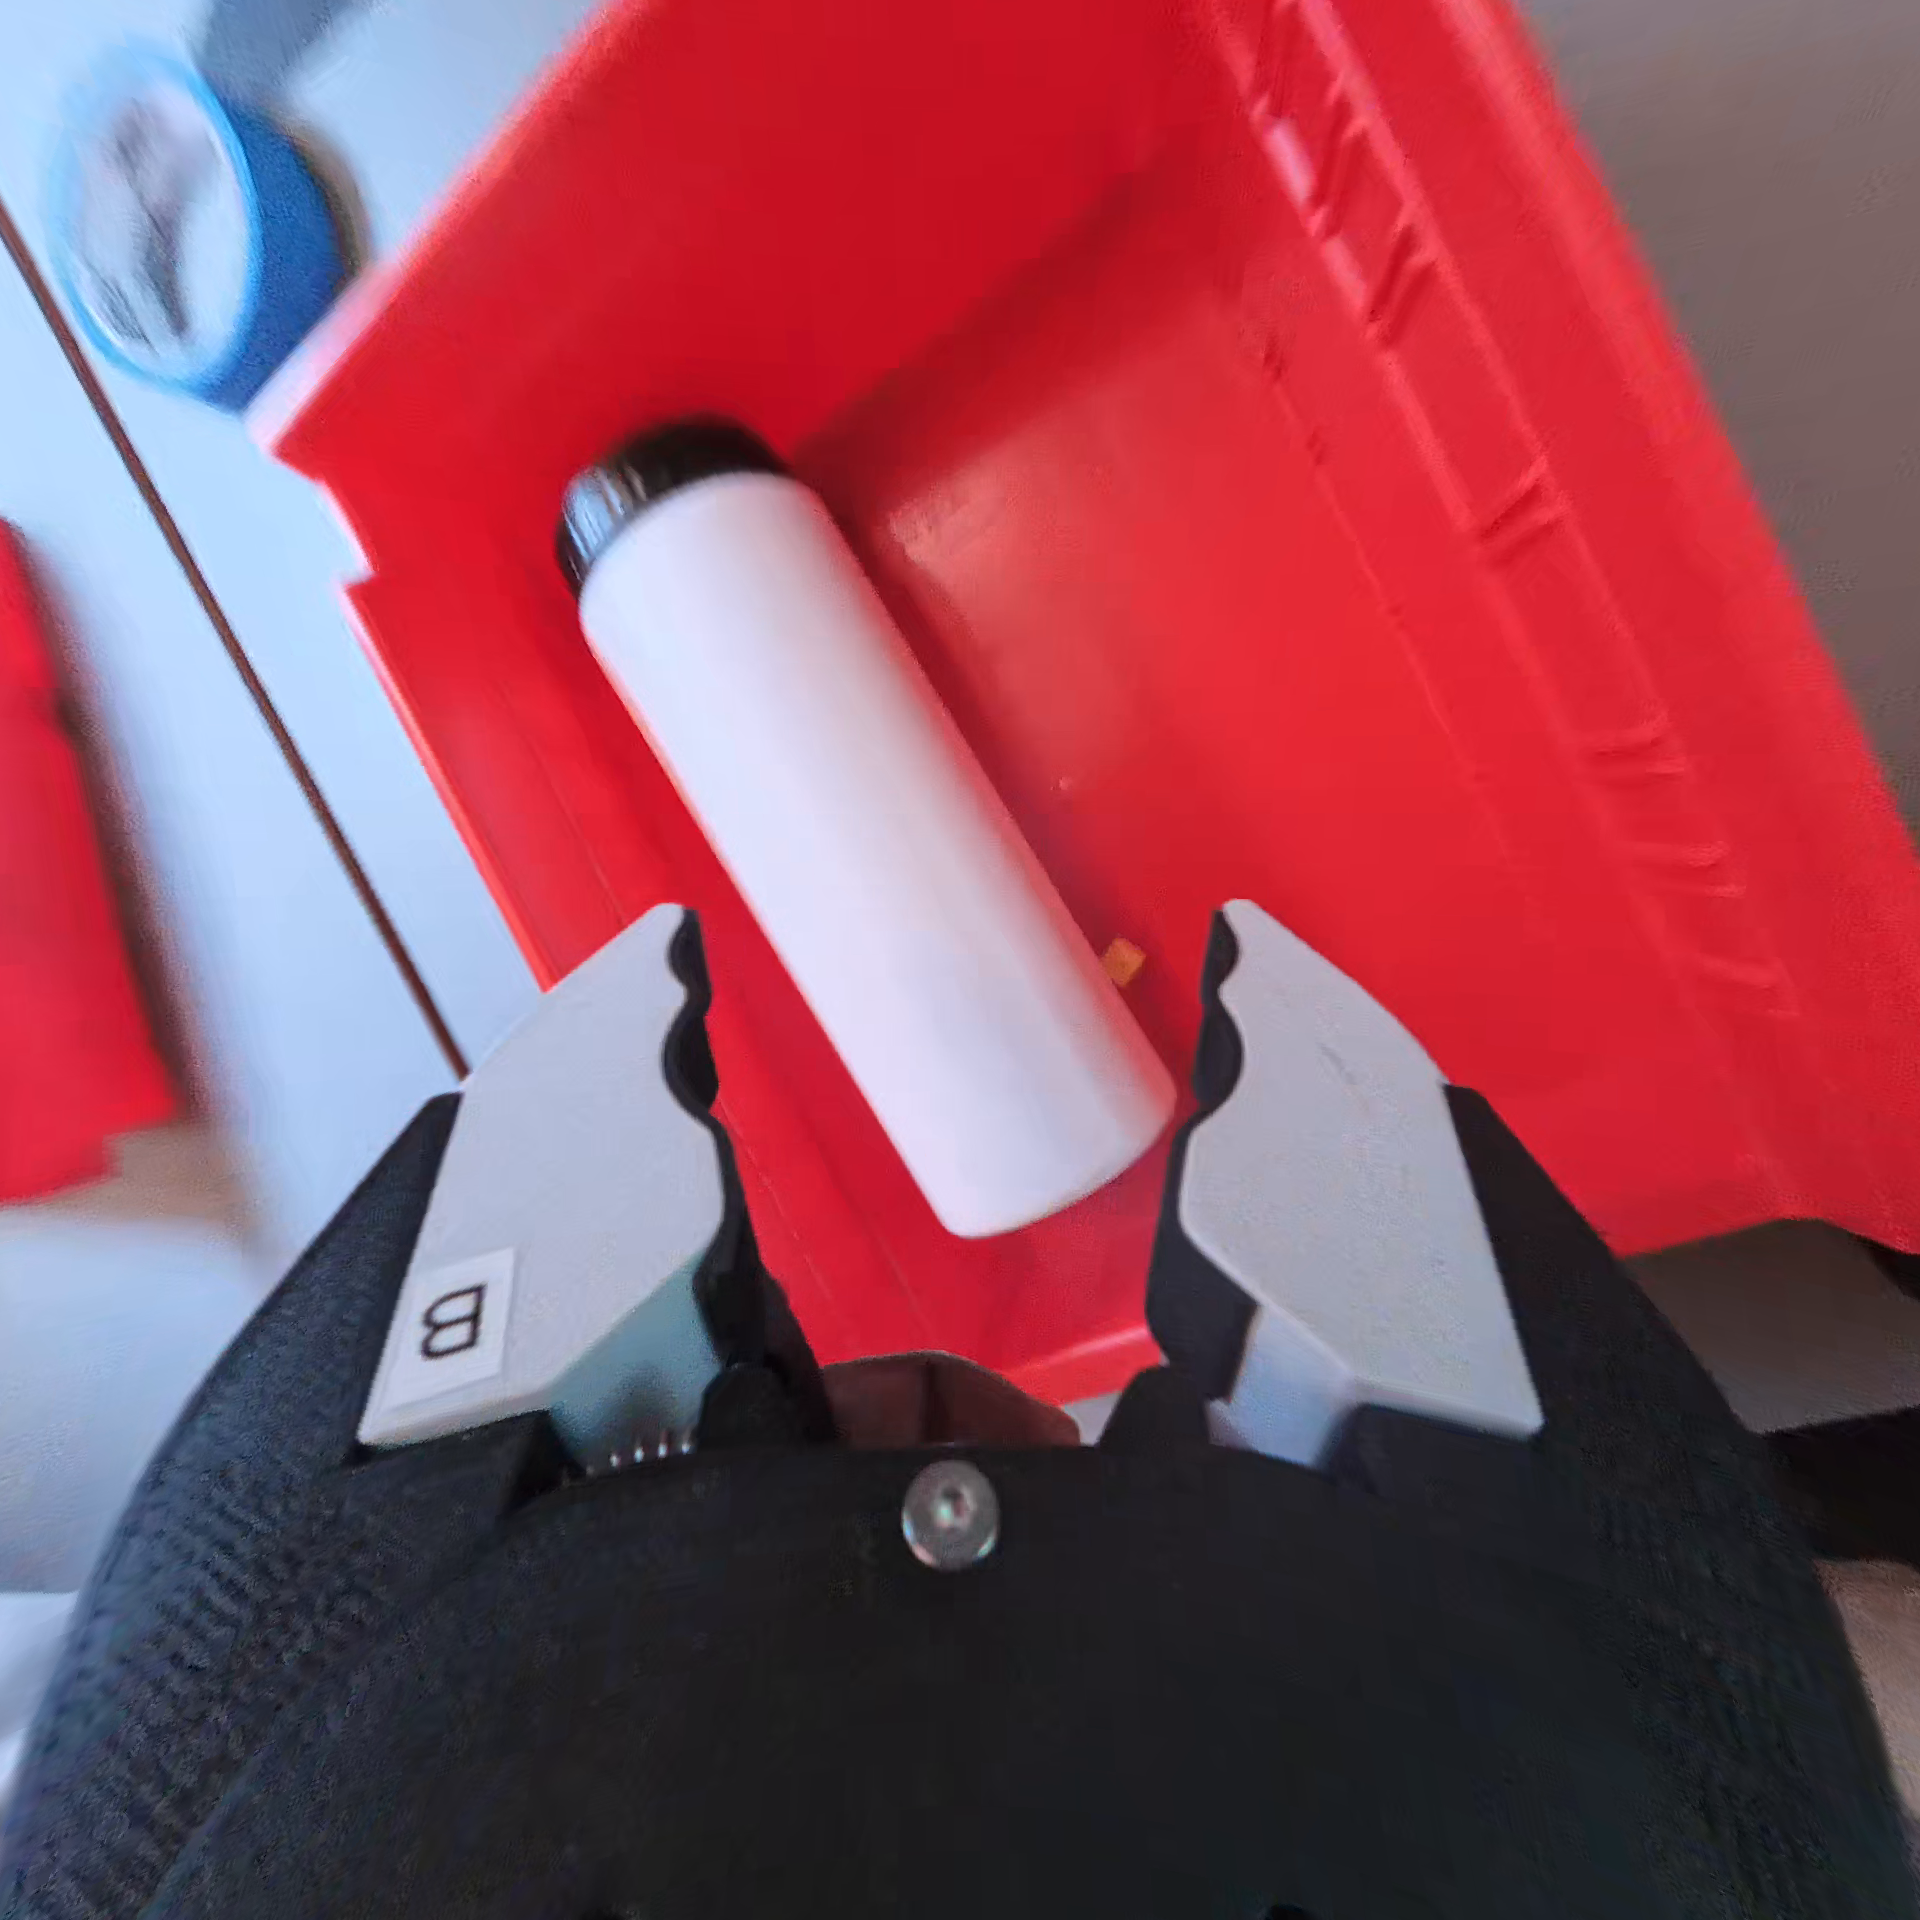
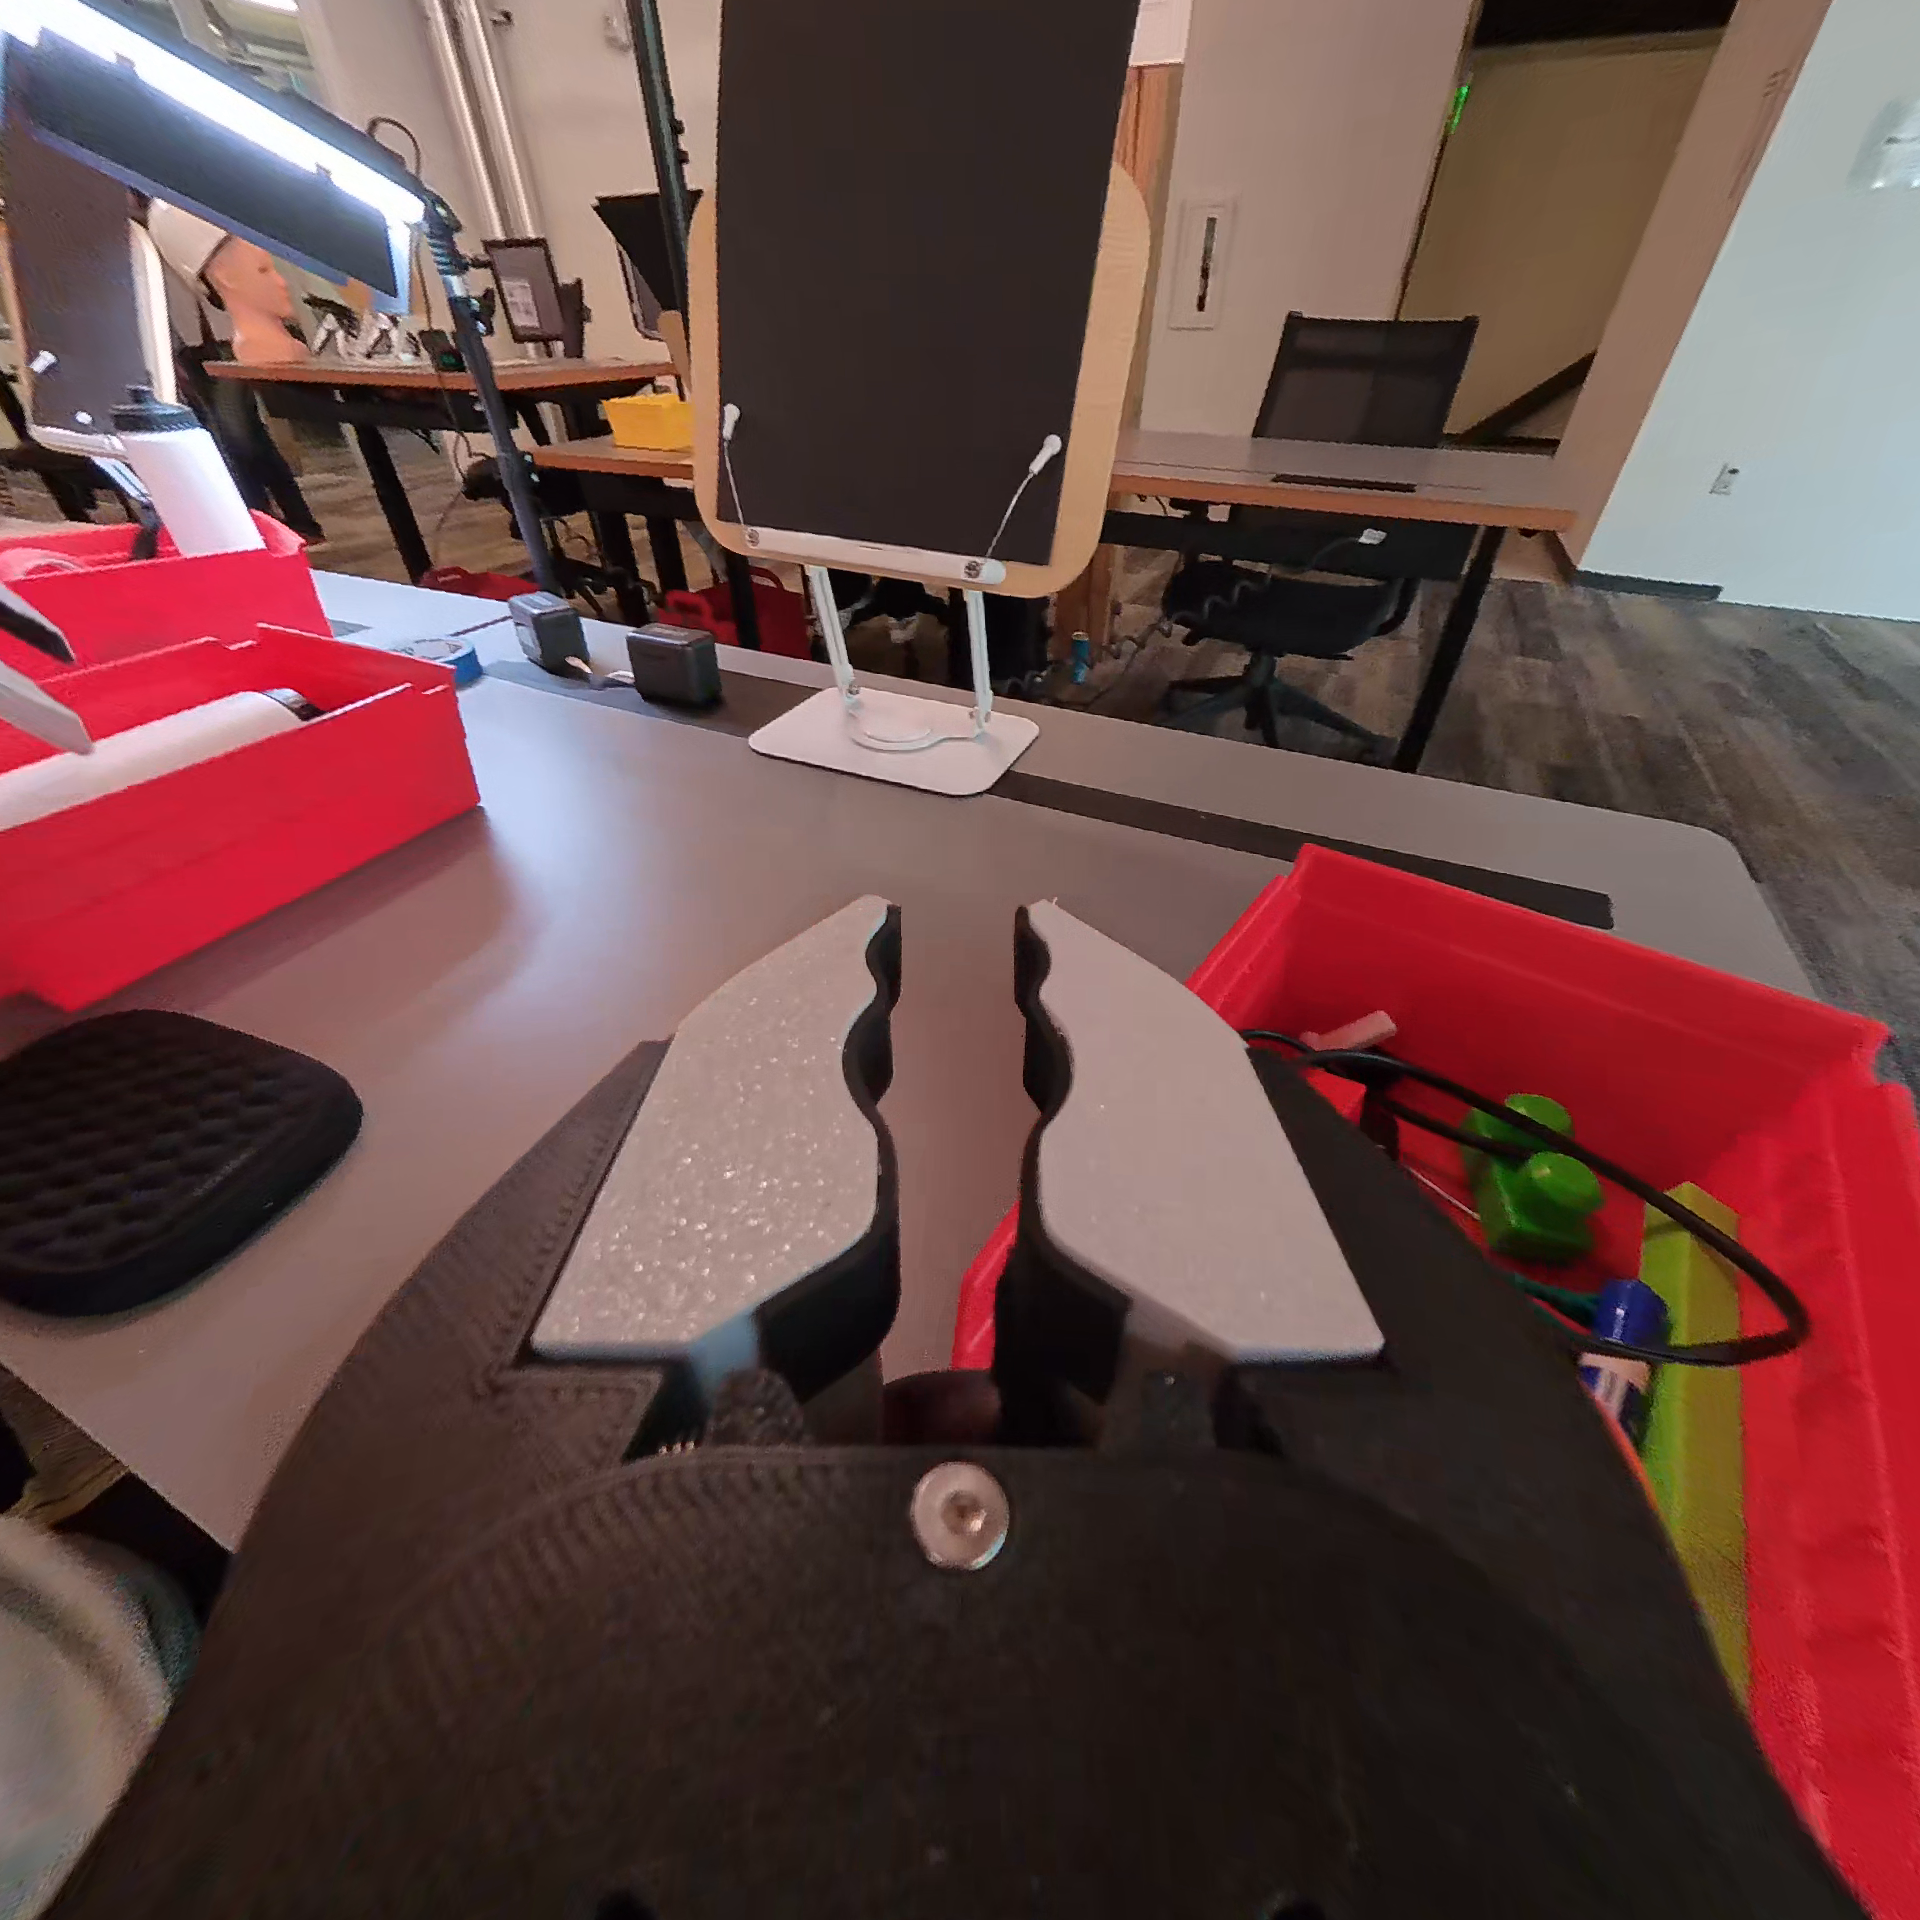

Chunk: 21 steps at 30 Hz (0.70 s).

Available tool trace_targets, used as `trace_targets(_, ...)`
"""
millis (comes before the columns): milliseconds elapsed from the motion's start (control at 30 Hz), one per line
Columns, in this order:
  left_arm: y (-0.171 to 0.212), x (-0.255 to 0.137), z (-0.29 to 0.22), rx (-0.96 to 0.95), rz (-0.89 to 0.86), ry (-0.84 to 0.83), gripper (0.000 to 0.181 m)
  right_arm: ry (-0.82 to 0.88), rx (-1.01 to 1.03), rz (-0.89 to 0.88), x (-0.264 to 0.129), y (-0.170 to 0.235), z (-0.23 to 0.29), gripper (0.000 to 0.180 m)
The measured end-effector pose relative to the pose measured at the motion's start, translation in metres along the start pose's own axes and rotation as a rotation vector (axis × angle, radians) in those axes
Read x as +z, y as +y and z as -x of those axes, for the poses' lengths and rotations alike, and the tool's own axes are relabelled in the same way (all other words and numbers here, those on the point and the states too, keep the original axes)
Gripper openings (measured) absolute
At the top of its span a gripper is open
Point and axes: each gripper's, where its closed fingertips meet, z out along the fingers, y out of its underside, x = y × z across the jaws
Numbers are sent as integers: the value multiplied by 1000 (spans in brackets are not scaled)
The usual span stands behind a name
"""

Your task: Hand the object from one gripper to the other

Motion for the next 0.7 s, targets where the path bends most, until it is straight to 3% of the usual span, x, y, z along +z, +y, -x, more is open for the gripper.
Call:
trace_targets(33,9,5,4,-51,19,-1,96,-8,1,0,2,1,2,20)
trace_targets(300,30,42,-2,-84,211,85,92,-36,-38,-2,11,1,15,20)
trace_targets(500,45,68,16,-61,379,32,92,-13,-70,-6,8,1,15,20)
trace_targets(633,65,85,-13,-68,475,196,102,16,-102,3,10,4,10,20)
trace_targets(700,65,85,-14,-43,463,197,103,30,-114,10,10,5,8,20)
